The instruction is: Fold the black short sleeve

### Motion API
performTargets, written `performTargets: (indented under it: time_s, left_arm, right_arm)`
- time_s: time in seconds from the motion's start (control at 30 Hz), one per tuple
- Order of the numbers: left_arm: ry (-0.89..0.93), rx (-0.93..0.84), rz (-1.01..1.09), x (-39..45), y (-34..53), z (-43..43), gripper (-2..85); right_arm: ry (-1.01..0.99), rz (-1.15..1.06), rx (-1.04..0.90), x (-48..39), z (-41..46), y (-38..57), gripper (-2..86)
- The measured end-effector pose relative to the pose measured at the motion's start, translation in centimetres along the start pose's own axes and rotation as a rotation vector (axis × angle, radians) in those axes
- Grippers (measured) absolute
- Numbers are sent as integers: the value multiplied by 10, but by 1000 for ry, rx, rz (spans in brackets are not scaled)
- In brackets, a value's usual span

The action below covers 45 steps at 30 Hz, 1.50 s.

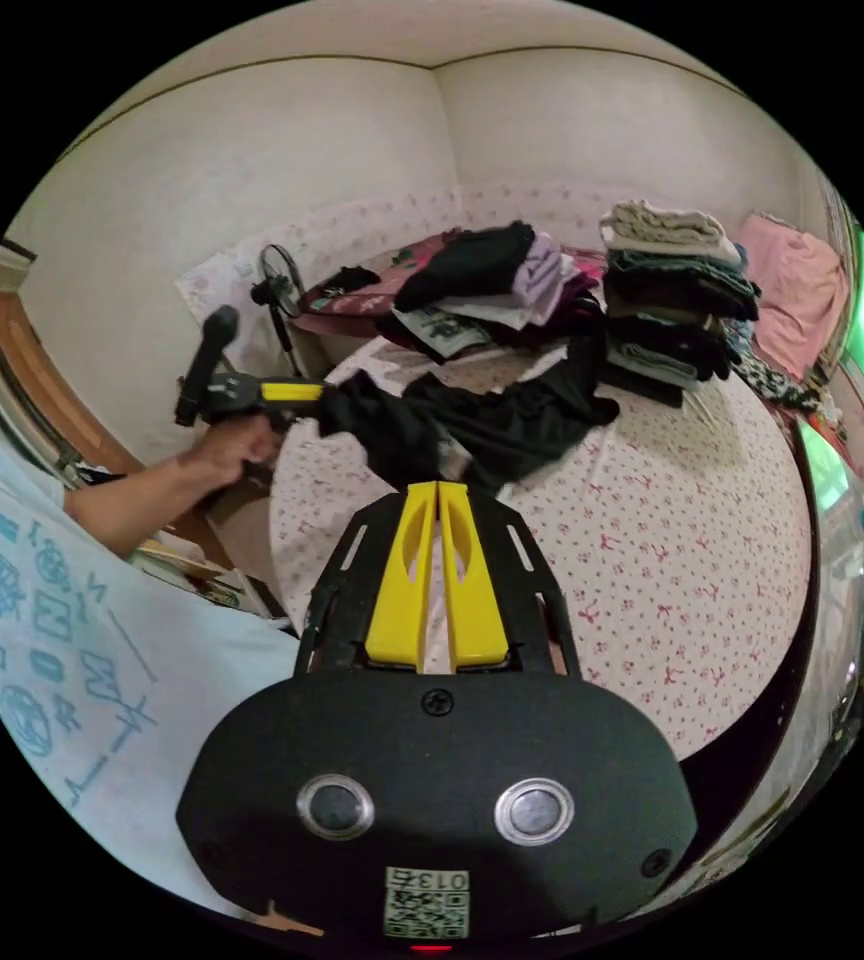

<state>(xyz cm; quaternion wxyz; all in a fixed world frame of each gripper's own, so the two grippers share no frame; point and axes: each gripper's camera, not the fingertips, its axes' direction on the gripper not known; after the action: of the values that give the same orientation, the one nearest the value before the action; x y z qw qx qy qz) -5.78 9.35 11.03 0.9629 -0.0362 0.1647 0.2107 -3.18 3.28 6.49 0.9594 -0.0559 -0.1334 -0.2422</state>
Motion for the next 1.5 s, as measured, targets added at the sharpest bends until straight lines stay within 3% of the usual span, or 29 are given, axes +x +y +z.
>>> performTargets:
  time_s: [0.07, 0.23, 0.37, 0.43, 0.57, 0.7, 0.77, 0.83, 1.0, 1.27, 1.5]
  left_arm:
    - [-21, -93, -160, -55, 24, 10, 27]
    - [-24, -72, -371, -119, 65, -3, 77]
    - [32, -95, -226, -103, 56, 3, 115]
    - [-36, -126, -199, -94, 48, 14, 128]
    - [-74, -164, -358, -128, 42, 53, 136]
    - [-50, -267, -366, -148, 35, 87, 133]
    - [-91, -309, -336, -150, 27, 100, 111]
    - [-116, -312, -313, -152, 20, 102, 68]
    - [-101, -218, -268, -172, 4, 67, 28]
    - [-33, 309, -228, -205, -8, -96, 18]
    - [-9, 513, -111, -195, 4, -174, 18]
  right_arm:
    - [32, 44, -69, 23, 17, -3, 26]
    - [87, 167, -181, 88, 60, -20, 55]
    - [96, 202, -219, 131, 100, -60, 83]
    - [95, 220, -203, 147, 117, -84, 93]
    - [91, 212, -219, 172, 162, -143, 111]
    - [171, 183, -345, 189, 210, -180, 117]
    - [167, 170, -395, 194, 223, -187, 102]
    - [107, 170, -393, 200, 222, -193, 31]
    - [109, 156, -221, 214, 145, -200, 9]
    - [231, 202, 52, 227, -52, -123, 3]
    - [399, 330, 243, 211, -189, -31, 2]
